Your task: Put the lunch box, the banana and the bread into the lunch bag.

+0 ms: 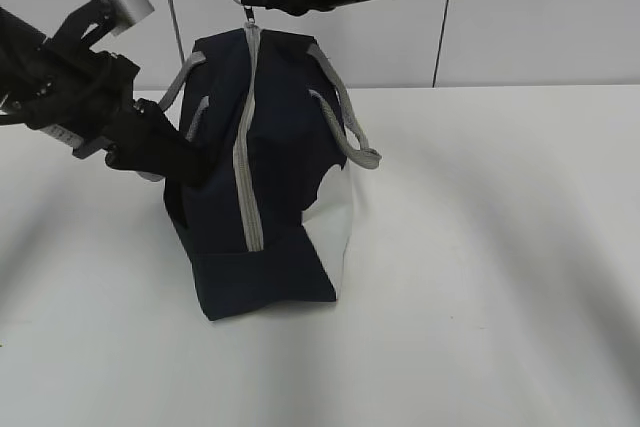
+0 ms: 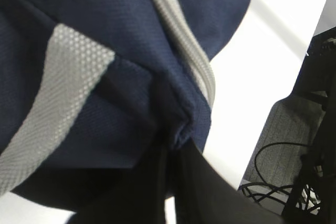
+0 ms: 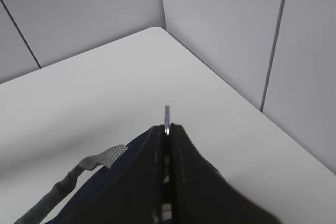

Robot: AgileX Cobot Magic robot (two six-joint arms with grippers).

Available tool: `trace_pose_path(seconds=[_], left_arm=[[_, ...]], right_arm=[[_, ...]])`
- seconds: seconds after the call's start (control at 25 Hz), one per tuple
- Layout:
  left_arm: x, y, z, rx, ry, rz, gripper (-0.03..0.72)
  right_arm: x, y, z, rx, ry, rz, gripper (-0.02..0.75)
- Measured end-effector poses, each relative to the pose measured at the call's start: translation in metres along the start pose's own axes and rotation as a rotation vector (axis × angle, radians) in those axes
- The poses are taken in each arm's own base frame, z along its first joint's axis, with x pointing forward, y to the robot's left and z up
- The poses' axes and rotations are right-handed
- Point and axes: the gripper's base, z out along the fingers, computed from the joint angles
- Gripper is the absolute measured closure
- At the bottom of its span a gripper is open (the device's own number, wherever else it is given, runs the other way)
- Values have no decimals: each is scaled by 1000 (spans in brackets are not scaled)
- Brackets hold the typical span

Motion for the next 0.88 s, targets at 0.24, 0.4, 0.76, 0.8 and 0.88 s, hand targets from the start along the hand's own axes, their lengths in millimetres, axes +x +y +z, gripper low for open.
trace_pose_path(seconds=[0.24, 0.4, 0.76, 0.8, 0.88], left_arm=[[2, 0, 0, -5, 21, 11, 686], [3, 0, 0, -3, 29, 14, 686], [4, 0, 0, 3, 39, 17, 686], [4, 0, 0, 4, 40, 17, 686], [4, 0, 0, 6, 45, 19, 686]], right_arm=[[10, -16, 16, -44, -9, 66, 754], [19, -35, 18, -98, -16, 129, 754], [26, -60, 26, -156, -49, 195, 754], [26, -61, 28, -160, -52, 200, 754], [31, -63, 31, -163, -50, 214, 754]])
